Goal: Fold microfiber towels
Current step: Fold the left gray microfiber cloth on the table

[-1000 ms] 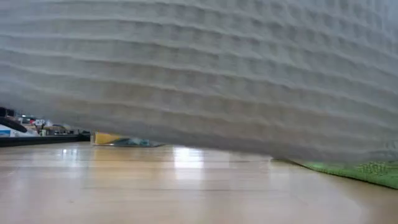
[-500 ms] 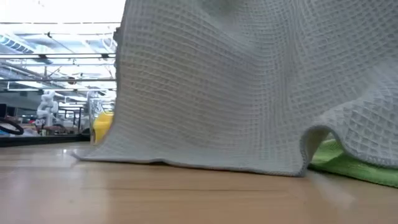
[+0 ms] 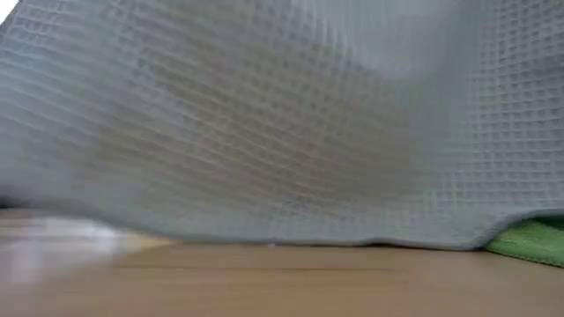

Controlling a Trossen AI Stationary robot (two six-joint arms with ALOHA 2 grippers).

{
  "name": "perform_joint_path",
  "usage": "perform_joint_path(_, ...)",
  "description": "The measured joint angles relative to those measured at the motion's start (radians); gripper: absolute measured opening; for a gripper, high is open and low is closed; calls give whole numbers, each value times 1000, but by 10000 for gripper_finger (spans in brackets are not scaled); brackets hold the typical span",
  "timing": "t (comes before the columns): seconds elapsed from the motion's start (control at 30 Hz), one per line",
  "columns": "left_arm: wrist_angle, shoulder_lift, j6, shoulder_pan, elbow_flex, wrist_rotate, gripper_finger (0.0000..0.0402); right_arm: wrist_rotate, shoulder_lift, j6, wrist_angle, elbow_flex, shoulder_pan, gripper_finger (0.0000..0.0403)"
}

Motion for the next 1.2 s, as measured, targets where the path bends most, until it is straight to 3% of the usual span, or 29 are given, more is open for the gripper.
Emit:
perform_joint_path(0.13,-157,80,-76,-51,164,-27,5,-46,16,84,6,27,48,3)
perform_joint_path(0.33,-311,181,-119,-64,354,38,7,-135,42,100,0,87,79,3)
perform_joint_path(0.5,-519,184,-142,-16,400,3,4,-169,24,-17,-65,116,29,3)
perform_joint_path(0.63,-823,176,-265,67,379,-60,9,-16,4,-138,-222,116,-69,4)
perform_joint_path(0.73,-946,176,-337,139,315,-62,13,85,-4,-230,-263,89,-160,4)
perform_joint_path(1.0,-931,177,-327,279,116,-57,12,198,-11,-469,-157,-93,-388,4)
perform_joint_path(1.2,-863,177,-305,326,3,-23,5,239,-11,-560,14,-253,-485,4)
